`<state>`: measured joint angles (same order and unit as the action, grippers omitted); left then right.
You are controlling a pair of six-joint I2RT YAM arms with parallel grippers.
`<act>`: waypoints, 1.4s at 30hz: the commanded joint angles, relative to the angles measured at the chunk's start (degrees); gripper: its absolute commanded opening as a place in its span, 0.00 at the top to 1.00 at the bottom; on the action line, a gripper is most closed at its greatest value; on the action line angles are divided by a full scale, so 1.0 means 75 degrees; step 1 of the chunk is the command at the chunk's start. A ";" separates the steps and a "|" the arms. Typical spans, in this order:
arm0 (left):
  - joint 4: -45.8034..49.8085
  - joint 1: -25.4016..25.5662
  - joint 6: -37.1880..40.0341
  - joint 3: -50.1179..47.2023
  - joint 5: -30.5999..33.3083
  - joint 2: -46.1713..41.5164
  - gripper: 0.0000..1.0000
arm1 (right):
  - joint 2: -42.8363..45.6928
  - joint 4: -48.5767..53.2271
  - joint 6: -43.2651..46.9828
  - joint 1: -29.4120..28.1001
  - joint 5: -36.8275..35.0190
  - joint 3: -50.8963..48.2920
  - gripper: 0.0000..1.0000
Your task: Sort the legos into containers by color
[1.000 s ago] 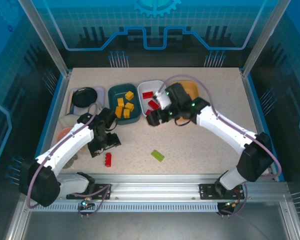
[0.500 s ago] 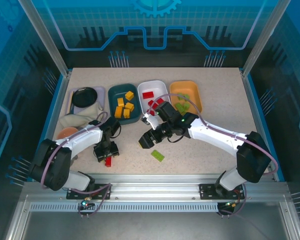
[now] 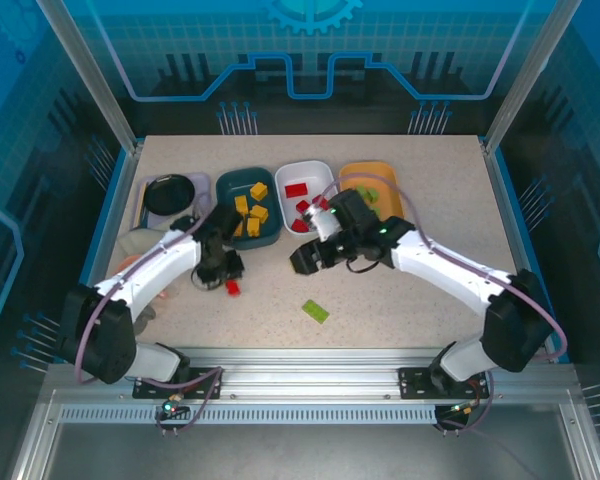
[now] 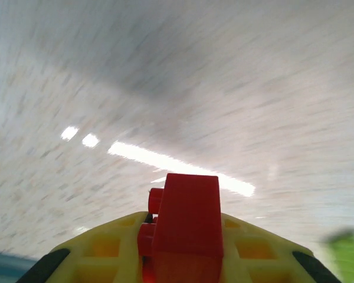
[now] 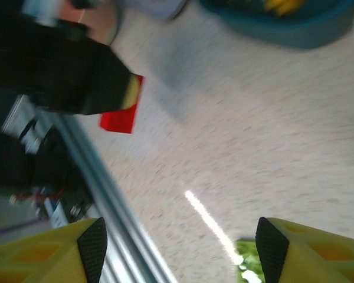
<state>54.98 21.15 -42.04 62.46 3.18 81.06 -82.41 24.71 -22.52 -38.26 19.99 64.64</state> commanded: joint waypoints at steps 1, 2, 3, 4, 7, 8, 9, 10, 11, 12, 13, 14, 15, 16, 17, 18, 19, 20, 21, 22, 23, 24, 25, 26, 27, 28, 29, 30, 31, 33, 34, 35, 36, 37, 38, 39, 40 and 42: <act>0.0202 0.0094 -0.0067 0.1807 -0.0282 0.0841 0.78 | 0.0785 -0.0447 -0.0808 0.0747 -0.0760 -0.0214 0.30; 0.0157 0.0109 -0.0050 0.2311 -0.0366 0.1187 0.79 | 0.0882 -0.0573 -0.0946 0.0931 -0.0813 -0.0276 0.29; 0.0081 0.0104 -0.0034 0.2826 -0.0423 0.1591 0.79 | 0.0969 -0.0742 -0.1101 0.1108 -0.0817 -0.0342 0.28; 0.0032 0.0112 -0.0032 0.3338 -0.0467 0.2021 0.79 | 0.1024 -0.0915 -0.1235 0.1265 -0.0814 -0.0395 0.28; -0.0024 0.0122 -0.0002 0.4899 -0.0631 0.3284 0.79 | 0.1051 -0.1263 -0.1606 0.1693 -0.0684 -0.0442 0.27; -0.0063 0.0129 0.0004 0.5313 -0.0666 0.3642 0.79 | 0.1034 -0.1312 -0.1692 0.1773 -0.0653 -0.0416 0.27; -0.0120 0.0133 0.0004 0.5820 -0.0735 0.4048 0.79 | 0.1020 -0.1328 -0.1739 0.1847 -0.0658 -0.0385 0.27; -0.0172 0.0134 -0.0027 0.6290 -0.0799 0.4436 0.79 | 0.1004 -0.1316 -0.1782 0.1895 -0.0691 -0.0342 0.27; -0.0224 0.0134 -0.0062 0.6679 -0.0877 0.4758 0.79 | 0.0975 -0.1283 -0.1812 0.1938 -0.0712 -0.0297 0.27; -0.0268 0.0133 -0.0087 0.7184 -0.0985 0.5209 0.79 | 0.0967 -0.1246 -0.1835 0.1960 -0.0740 -0.0265 0.27; -0.0332 0.0151 -0.0101 0.7665 -0.1078 0.5604 0.79 | 0.0968 -0.1200 -0.1859 0.1983 -0.0785 -0.0242 0.27; -0.0363 0.0162 -0.0112 0.8074 -0.1129 0.5923 0.79 | 0.0966 -0.1175 -0.1881 0.2006 -0.0831 -0.0240 0.27; -0.0411 0.0177 -0.0093 0.8560 -0.1199 0.6345 0.78 | 0.0945 -0.1118 -0.1915 0.2041 -0.0830 -0.0240 0.27; -0.0449 0.0198 -0.0040 0.9066 -0.1244 0.6750 0.78 | 0.0922 -0.1052 -0.1950 0.2088 -0.0787 -0.0227 0.27; -0.0458 0.0203 0.0028 0.9473 -0.1275 0.7082 0.77 | 0.0899 -0.0986 -0.1982 0.2133 -0.0743 -0.0216 0.27; -0.0447 0.0213 0.0131 0.9972 -0.1297 0.7467 0.77 | 0.0883 -0.0920 -0.2011 0.2169 -0.0703 -0.0211 0.27; -0.0406 0.0210 0.0183 1.0355 -0.1291 0.7825 0.76 | 0.0893 -0.0853 -0.2012 0.2189 -0.0691 -0.0211 0.27; -0.0428 0.0194 0.0242 1.0610 -0.1292 0.8072 0.75 | 0.0919 -0.0834 -0.2023 0.2203 -0.0674 -0.0224 0.27; -0.0500 0.0203 0.0273 1.0797 -0.1300 0.8301 0.75 | 0.0970 -0.0825 -0.2024 0.2218 -0.0651 -0.0247 0.27; -0.0657 0.0191 0.0274 1.0882 -0.1397 0.8504 0.75 | 0.1009 -0.0796 -0.2035 0.2230 -0.0655 -0.0263 0.27; -0.0824 0.0184 0.0262 1.0923 -0.1516 0.8638 0.74 | 0.1044 -0.0755 -0.2025 0.2230 -0.0649 -0.0274 0.27; -0.1008 0.0179 0.0251 1.0976 -0.1633 0.8766 0.74 | 0.1091 -0.0709 -0.2024 0.2243 -0.0639 -0.0274 0.27; -0.1155 0.0192 0.0239 1.1038 -0.1758 0.8907 0.73 | 0.1146 -0.0662 -0.2013 0.2242 -0.0641 -0.0285 0.27; -0.1268 0.0192 0.0201 1.1077 -0.1846 0.9002 0.72 | 0.1177 -0.0619 -0.1991 0.2251 -0.0638 -0.0301 0.27; -0.1383 0.0191 0.0150 1.1108 -0.1936 0.9094 0.70 | 0.1230 -0.0563 -0.1989 0.2251 -0.0655 -0.0334 0.27; -0.1488 0.0191 0.0097 1.1114 -0.2029 0.9170 0.67 | 0.1300 -0.0531 -0.1977 0.2254 -0.0656 -0.0387 0.27; -0.1591 0.0192 0.0048 1.1132 -0.2081 0.9214 0.65 | 0.1362 -0.0521 -0.1977 0.2256 -0.0670 -0.0445 0.27; -0.1631 0.0192 0.0008 1.1174 -0.2131 0.9262 0.63 | 0.1430 -0.0509 -0.1977 0.2263 -0.0664 -0.0510 0.27; -0.1664 0.0192 -0.0006 1.1223 -0.2145 0.9287 0.61 | 0.1498 -0.0499 -0.1977 0.2261 -0.0665 -0.0563 0.27; -0.1671 0.0192 -0.0031 1.1282 -0.2157 0.9281 0.57 | 0.1581 -0.0453 -0.1988 0.2254 -0.0640 -0.0679 0.27; -0.1638 0.0192 -0.0031 1.1332 -0.2158 0.9269 0.54 | 0.1628 -0.0444 -0.1999 0.2257 -0.0631 -0.0741 0.27; -0.1621 0.0192 -0.0032 1.1354 -0.2195 0.9228 0.50 | 0.1656 -0.0439 -0.2011 0.2254 -0.0626 -0.0788 0.27; -0.1607 0.0192 -0.0031 1.1348 -0.2238 0.9166 0.49 | 0.1697 -0.0435 -0.2017 0.2254 -0.0603 -0.0850 0.27; -0.1578 0.0189 -0.0020 1.1348 -0.2252 0.9100 0.49 | 0.1732 -0.0418 -0.2024 0.2250 -0.0585 -0.0884 0.27; -0.1534 0.0203 -0.0002 1.1348 -0.2253 0.8989 0.48 | 0.1759 -0.0403 -0.2024 0.2245 -0.0558 -0.0937 0.27; -0.1470 0.0202 0.0004 1.1337 -0.2229 0.8856 0.48 | 0.1809 -0.0383 -0.1995 0.2233 -0.0544 -0.0982 0.27; -0.1402 0.0214 0.0004 1.1331 -0.2198 0.8727 0.47 | 0.1840 -0.0335 -0.1954 0.2216 -0.0562 -0.1012 0.27; -0.1176 0.0216 -0.0039 1.1278 -0.2081 0.8360 0.45 | 0.1893 -0.0119 -0.1720 0.2136 -0.0651 -0.1054 0.27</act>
<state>44.42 22.31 -42.04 145.62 -11.86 150.21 -69.76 21.19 -37.04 -22.11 15.00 57.54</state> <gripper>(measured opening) 0.542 0.730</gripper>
